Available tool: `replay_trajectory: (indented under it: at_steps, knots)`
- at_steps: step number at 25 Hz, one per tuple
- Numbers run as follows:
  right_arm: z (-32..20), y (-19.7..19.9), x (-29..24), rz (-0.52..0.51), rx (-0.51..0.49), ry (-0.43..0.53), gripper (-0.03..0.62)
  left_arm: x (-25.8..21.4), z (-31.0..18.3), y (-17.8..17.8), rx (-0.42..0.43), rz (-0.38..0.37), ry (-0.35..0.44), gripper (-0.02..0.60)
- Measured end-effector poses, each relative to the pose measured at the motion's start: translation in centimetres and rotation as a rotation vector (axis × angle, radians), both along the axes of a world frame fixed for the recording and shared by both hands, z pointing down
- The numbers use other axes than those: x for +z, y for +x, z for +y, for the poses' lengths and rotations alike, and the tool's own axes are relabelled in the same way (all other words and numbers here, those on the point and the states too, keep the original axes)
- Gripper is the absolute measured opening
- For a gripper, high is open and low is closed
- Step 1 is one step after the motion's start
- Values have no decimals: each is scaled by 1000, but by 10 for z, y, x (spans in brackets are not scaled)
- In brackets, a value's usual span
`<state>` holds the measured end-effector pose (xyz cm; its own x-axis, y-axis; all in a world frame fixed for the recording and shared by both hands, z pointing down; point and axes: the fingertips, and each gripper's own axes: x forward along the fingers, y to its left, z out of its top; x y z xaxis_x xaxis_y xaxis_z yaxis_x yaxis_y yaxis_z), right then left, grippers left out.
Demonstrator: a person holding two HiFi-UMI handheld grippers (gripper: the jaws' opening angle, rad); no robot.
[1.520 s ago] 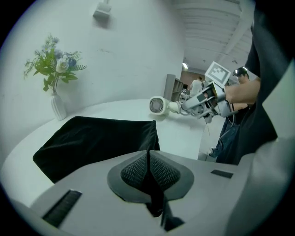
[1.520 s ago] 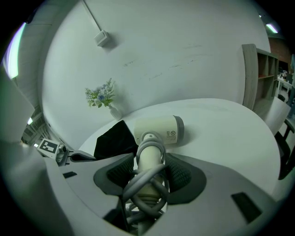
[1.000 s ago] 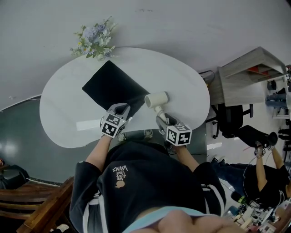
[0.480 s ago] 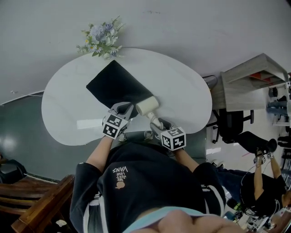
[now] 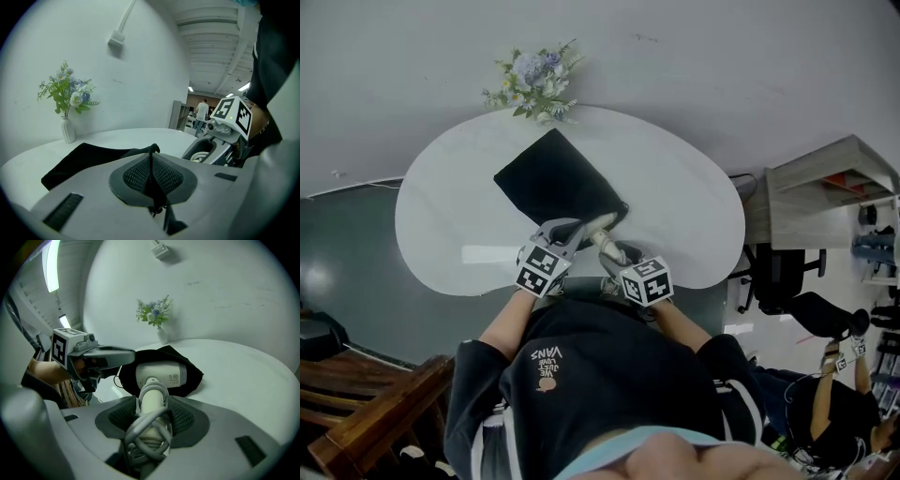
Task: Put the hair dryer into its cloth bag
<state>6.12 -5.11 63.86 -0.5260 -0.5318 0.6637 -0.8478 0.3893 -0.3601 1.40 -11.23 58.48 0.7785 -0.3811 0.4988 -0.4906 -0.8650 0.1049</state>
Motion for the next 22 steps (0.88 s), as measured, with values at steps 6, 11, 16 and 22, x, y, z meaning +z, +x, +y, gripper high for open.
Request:
replay_trajectory:
  at_steps: [6, 11, 16, 22]
  knots:
    - [-24, -16, 2, 15, -57, 14, 224, -5, 6, -5, 8, 26, 12, 34]
    - [-39, -25, 4, 24, -93, 22, 224, -8, 9, -10, 8, 44, 18, 34]
    - [-52, -35, 8, 29, -129, 23, 224, -13, 9, -14, 12, 80, 19, 34]
    - [-70, -46, 7, 19, -154, 34, 224, -17, 8, -19, 7, 105, 9, 34]
